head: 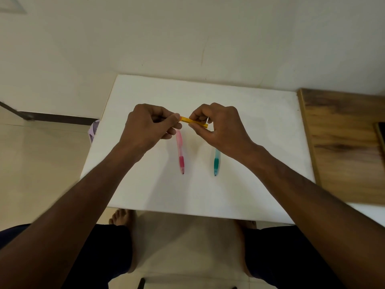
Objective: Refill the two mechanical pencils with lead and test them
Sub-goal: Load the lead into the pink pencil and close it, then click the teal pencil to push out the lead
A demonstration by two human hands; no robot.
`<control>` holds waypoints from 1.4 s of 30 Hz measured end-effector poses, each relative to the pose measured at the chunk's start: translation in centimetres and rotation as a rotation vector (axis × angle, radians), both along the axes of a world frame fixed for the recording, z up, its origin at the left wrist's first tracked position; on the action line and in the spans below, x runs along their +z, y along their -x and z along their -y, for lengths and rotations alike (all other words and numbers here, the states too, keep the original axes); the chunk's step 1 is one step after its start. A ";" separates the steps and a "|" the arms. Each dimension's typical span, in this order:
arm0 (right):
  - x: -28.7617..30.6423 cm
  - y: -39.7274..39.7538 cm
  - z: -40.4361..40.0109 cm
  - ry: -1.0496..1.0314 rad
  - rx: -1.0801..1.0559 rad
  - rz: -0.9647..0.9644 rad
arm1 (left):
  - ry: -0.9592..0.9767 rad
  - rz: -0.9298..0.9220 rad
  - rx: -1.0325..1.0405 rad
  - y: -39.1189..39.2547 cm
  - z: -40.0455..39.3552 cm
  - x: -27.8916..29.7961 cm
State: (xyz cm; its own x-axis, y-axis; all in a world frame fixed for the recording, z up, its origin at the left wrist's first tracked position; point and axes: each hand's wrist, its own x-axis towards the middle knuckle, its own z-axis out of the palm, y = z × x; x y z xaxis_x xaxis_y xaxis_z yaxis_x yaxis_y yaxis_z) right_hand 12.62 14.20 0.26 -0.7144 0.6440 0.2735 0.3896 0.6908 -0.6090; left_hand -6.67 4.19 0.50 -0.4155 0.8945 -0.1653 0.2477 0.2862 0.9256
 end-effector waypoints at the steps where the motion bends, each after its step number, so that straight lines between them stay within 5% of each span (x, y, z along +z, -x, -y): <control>1: 0.1 -0.1 0.1 -0.001 0.009 0.003 | -0.003 0.047 0.001 0.0 -0.1 0.2; 7: 0.7 -1.8 -0.1 -0.083 -0.008 0.196 | -0.024 -0.092 0.009 -3.6 -0.7 0.8; 13: 1.4 -9.0 -4.8 0.418 -0.527 0.063 | 0.039 -0.478 -0.080 -4.0 -1.2 0.3; 22: -1.8 -14.5 -4.6 0.694 -0.620 0.215 | 0.504 -0.802 -0.165 -2.7 -0.7 -2.6; 32: -2.9 -13.8 -4.4 0.719 -0.576 0.257 | 0.457 -0.678 -0.178 -4.0 -1.0 -3.3; 42: -1.3 -7.8 -1.3 0.402 -0.402 0.136 | 0.337 -0.519 -0.113 -5.7 -1.1 -3.0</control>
